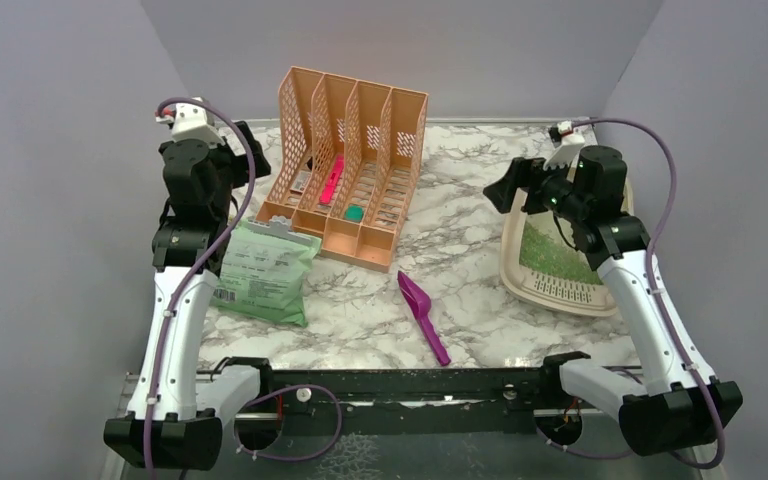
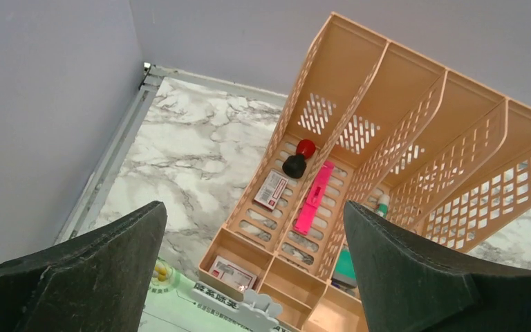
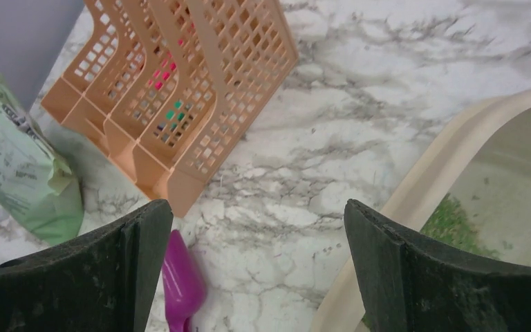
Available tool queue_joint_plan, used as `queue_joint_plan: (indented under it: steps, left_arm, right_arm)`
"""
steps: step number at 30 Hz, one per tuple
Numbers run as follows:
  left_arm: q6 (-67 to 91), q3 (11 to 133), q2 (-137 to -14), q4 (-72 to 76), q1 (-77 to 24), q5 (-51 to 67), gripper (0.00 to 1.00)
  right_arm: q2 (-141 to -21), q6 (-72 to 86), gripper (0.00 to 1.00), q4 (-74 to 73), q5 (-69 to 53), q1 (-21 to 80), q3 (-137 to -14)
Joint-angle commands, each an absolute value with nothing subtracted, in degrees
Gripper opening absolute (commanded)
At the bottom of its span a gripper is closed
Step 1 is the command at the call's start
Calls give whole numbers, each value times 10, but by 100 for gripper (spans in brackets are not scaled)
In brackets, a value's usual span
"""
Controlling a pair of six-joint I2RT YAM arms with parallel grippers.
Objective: Fill the litter box with clean litter
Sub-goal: Move the distractor to the center of the board.
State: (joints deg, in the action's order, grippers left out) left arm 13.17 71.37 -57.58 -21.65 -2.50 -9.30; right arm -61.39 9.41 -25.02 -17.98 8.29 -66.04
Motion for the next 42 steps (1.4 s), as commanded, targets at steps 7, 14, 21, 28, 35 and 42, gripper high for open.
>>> queue_joint_plan:
  steps: [7, 14, 21, 28, 35, 42]
  left_arm:
    - [104, 680, -628, -195, -55, -52, 99]
    - [124, 706, -701, -216, -63, 20, 99]
    - [158, 675, -702, -194, -61, 27, 99]
    - [126, 676, -701, -182, -61, 138, 99]
    - [107, 674, -701, -186, -61, 214, 99]
    - [101, 668, -716, -190, -65, 287, 99]
  right_arm:
    - [-667, 152, 100, -193, -319, 121, -591]
    - [-769, 193, 100, -202, -240, 228, -638]
    - [-889, 261, 99, -181, -158, 312, -711]
    - [-1019, 324, 99, -169, -53, 342, -799]
    - [-1161, 320, 100, -210, 181, 337, -930]
    - [-1273, 312, 98, -221, 227, 273, -1090]
